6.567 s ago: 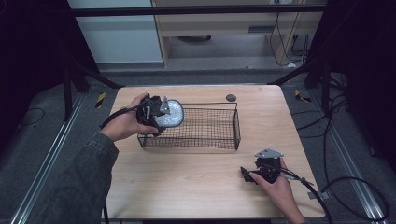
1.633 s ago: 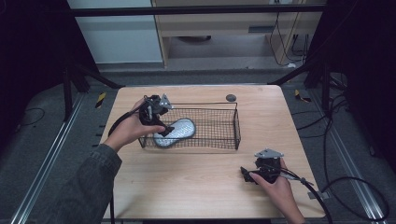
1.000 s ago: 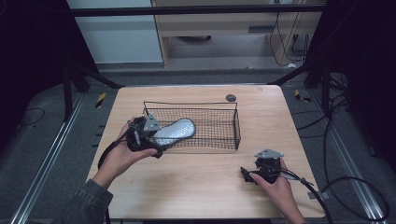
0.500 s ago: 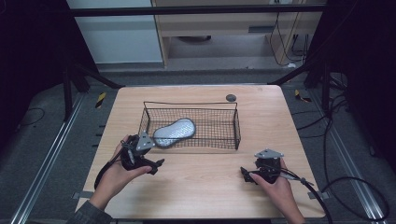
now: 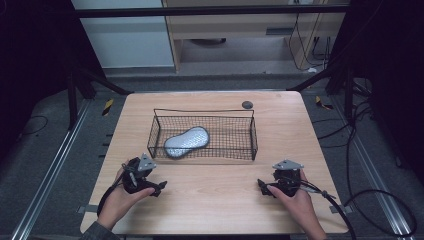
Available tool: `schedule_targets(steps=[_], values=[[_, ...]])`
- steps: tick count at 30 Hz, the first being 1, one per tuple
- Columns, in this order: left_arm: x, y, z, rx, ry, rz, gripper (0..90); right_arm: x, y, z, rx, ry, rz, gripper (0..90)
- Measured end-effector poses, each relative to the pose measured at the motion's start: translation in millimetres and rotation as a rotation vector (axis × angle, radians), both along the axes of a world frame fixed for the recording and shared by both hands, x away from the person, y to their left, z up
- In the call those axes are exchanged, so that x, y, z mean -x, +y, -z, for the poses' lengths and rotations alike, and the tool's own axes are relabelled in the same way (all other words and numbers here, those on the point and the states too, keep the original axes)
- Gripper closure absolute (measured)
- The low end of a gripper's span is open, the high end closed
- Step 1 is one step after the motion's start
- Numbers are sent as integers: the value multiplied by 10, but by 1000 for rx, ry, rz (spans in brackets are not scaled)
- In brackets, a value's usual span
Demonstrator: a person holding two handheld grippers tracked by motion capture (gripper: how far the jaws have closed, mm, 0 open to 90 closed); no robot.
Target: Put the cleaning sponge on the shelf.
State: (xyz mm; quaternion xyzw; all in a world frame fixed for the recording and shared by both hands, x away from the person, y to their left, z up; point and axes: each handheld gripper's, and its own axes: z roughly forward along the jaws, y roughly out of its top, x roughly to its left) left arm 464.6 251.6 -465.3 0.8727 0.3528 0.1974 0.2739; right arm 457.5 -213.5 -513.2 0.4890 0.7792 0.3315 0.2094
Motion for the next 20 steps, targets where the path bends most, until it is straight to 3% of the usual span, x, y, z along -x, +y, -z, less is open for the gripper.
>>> schedule_targets(steps=[3, 6, 7, 8, 9, 11, 14, 16, 20], values=[[-73, 151, 87, 21, 5, -57, 51, 0, 0, 0, 0, 0, 0, 4], [-154, 294, 194, 5, -7, -119, 51, 0, 0, 0, 0, 0, 0, 4], [-154, 294, 194, 5, -7, -119, 51, 0, 0, 0, 0, 0, 0, 4], [-195, 371, 244, 38, -1, -140, 50, 1, 1, 0, -1, 1, 1, 4], [-195, 371, 244, 38, -1, -140, 49, 1, 1, 0, 0, 1, 1, 4], [-249, 454, 339, 81, 10, -171, 21, 0, 0, 0, 0, 0, 0, 4], [-288, 506, 391, 140, 21, -177, 1, 1, 1, 0, 0, 1, 1, 4], [-288, 533, 431, 176, -9, -172, 0, 1, 1, 0, -1, 1, 1, 4], [-288, 532, 430, 175, -9, -172, 0, 0, 1, 0, -1, 1, 0, 4]])
